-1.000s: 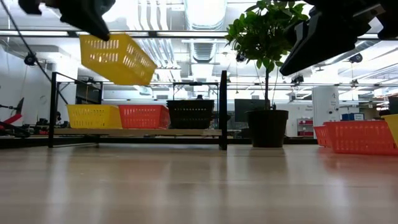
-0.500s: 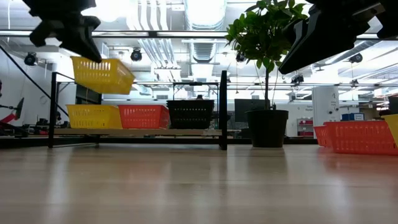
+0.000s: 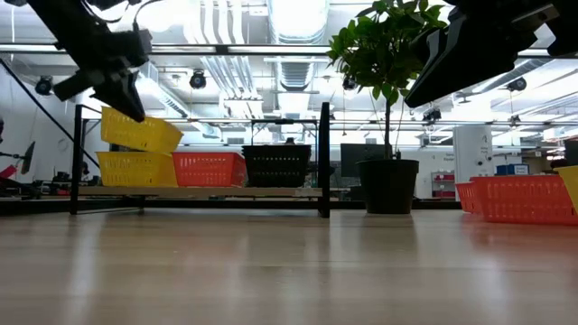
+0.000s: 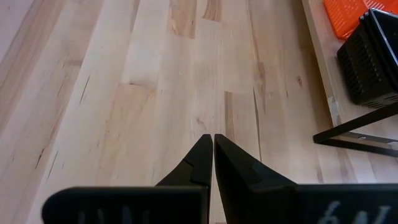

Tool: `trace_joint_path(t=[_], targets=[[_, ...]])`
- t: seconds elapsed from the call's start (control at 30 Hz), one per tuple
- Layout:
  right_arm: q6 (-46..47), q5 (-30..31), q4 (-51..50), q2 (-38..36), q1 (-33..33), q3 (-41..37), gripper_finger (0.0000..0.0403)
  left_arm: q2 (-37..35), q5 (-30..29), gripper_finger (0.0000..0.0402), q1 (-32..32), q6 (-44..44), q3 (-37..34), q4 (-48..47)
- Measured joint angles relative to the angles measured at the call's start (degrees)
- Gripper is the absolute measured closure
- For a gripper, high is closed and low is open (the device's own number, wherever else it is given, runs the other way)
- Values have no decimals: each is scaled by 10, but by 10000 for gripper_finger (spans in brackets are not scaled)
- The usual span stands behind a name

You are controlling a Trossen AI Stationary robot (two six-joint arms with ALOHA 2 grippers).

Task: Stack baskets on shelf by color
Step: Stack the left yellow basket on the yellow basket on the shelf

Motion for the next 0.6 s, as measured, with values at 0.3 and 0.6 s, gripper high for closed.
trace_joint_path(t=[0.3, 0.6], targets=[[0, 0, 0, 0, 0, 0, 394, 44, -3, 400, 11, 1, 0, 2], [0, 0, 0, 0, 0, 0, 394, 57, 42, 400, 11, 44, -1, 16]])
